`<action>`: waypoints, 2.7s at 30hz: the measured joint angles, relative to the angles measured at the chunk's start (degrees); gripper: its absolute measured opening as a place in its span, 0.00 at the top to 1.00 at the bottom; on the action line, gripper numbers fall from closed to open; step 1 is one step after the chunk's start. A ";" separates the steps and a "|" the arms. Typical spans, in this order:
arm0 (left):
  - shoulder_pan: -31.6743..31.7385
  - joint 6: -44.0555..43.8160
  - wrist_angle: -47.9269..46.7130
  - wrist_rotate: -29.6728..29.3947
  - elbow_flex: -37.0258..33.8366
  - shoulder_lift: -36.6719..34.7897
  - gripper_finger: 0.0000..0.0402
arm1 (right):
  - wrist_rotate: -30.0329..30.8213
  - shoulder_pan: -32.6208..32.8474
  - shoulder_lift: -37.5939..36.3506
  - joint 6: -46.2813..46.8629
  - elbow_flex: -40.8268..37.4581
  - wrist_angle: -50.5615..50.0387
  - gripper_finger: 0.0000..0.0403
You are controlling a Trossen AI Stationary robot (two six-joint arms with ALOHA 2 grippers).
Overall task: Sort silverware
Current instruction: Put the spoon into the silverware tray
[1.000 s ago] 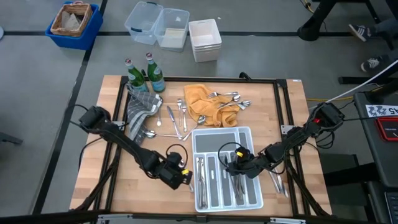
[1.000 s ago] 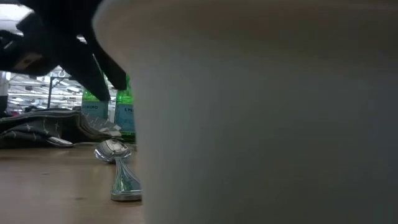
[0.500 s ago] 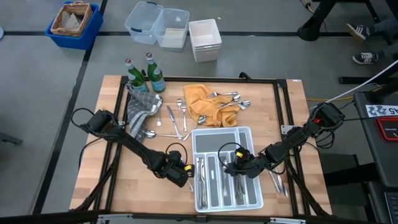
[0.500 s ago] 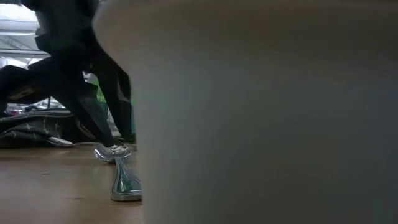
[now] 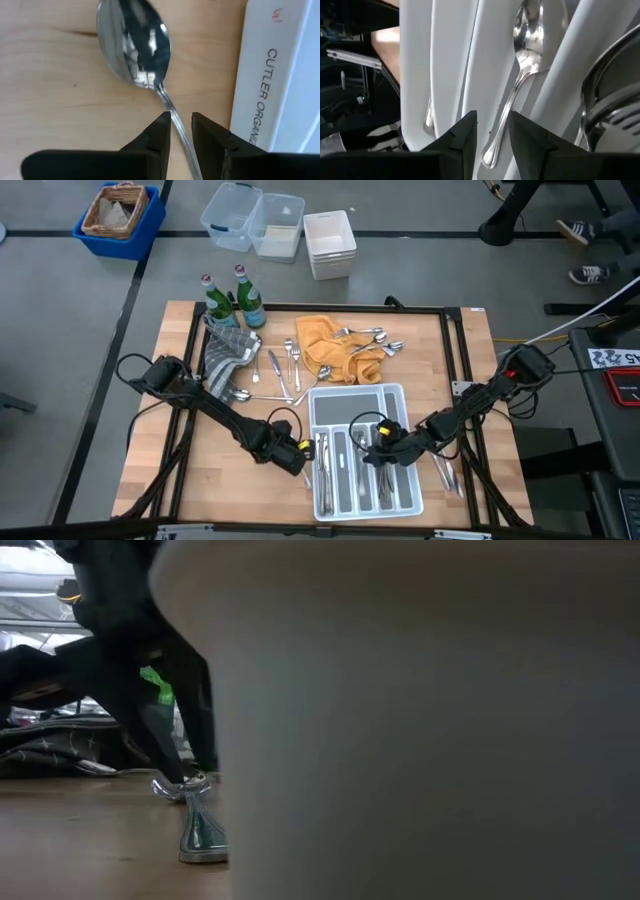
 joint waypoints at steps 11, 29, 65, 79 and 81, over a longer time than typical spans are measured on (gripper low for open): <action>0.76 -2.55 0.96 1.12 0.00 1.96 0.83 | 2.71 0.01 -6.75 -9.91 -0.01 0.02 0.71; 1.92 2.25 0.20 5.01 0.20 3.41 0.98 | 3.47 0.00 -9.16 -14.84 -0.01 -1.51 0.71; 6.20 18.06 51.81 -9.22 8.06 10.97 1.00 | 5.61 0.00 -39.33 -19.63 0.02 -41.39 0.71; 6.27 13.97 43.39 -7.45 14.78 18.54 1.00 | 0.28 0.02 -42.84 -20.73 0.02 -51.62 0.71; 6.21 13.14 41.20 -6.66 14.52 18.99 1.00 | -0.77 0.02 -42.81 -20.75 0.02 -52.30 0.71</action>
